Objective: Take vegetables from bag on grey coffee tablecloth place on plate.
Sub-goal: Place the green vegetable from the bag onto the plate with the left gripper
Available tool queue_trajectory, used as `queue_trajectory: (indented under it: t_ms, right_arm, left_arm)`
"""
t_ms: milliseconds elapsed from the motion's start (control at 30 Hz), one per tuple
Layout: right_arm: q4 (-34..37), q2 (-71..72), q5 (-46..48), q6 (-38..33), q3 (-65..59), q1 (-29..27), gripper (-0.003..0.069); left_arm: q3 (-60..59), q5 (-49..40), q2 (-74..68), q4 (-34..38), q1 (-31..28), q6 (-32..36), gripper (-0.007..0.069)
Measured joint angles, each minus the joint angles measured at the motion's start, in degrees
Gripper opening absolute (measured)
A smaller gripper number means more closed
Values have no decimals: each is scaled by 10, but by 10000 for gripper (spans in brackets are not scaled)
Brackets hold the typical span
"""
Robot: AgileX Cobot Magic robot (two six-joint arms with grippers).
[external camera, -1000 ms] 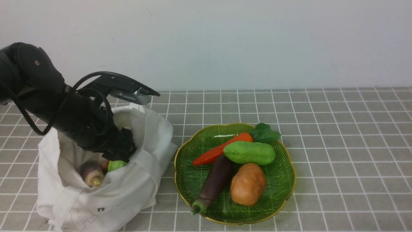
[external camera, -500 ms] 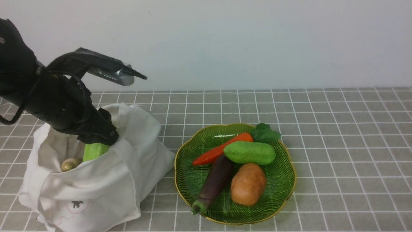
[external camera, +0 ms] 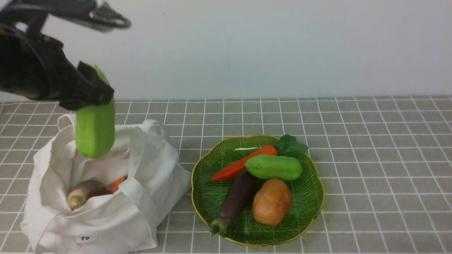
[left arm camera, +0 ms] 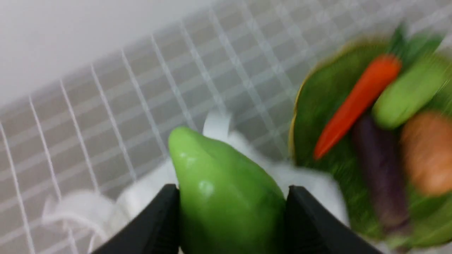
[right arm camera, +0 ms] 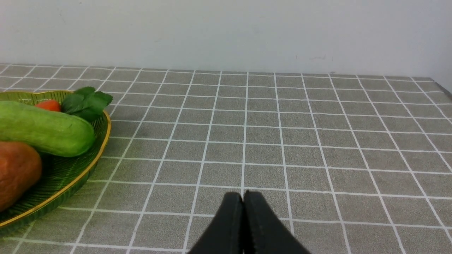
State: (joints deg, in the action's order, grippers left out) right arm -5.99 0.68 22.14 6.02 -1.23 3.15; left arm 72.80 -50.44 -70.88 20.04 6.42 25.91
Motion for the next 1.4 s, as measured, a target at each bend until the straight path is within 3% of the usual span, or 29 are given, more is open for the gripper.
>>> queue_trajectory:
  t_ms: [100,200,267,333,367,500,700,900,1200,1333,1400]
  right_arm:
    - [0,0,0,0,0,0,-18]
    - [0,0,0,0,0,0,-18]
    - [0,0,0,0,0,0,-18]
    - [0,0,0,0,0,0,-18]
    - [0,0,0,0,0,0,-18]
    - [0,0,0,0,0,0,-18]
    - [0,0,0,0,0,0,-18]
    - [0,0,0,0,0,0,-18]
    - [0,0,0,0,0,0,-18]
    - [0,0,0,0,0,0,-18]
    - [0,0,0,0,0,0,-18]
  left_arm:
    - [20,0,29,117,0,22,334]
    - [23,-1,31,188,7,65,334]
    - [25,-7,11,262,44,126,334]
    - [25,-7,-8,281,78,147,334]
    - [25,-7,-15,284,82,151,334]
    - [25,18,-116,273,189,158,334]
    - [25,99,-243,261,245,134,334]
    - [25,128,-316,261,251,119,375]
    - [25,151,-337,226,249,105,653]
    - [34,141,-331,219,238,78,666]
    - [48,117,-311,213,223,55,624]
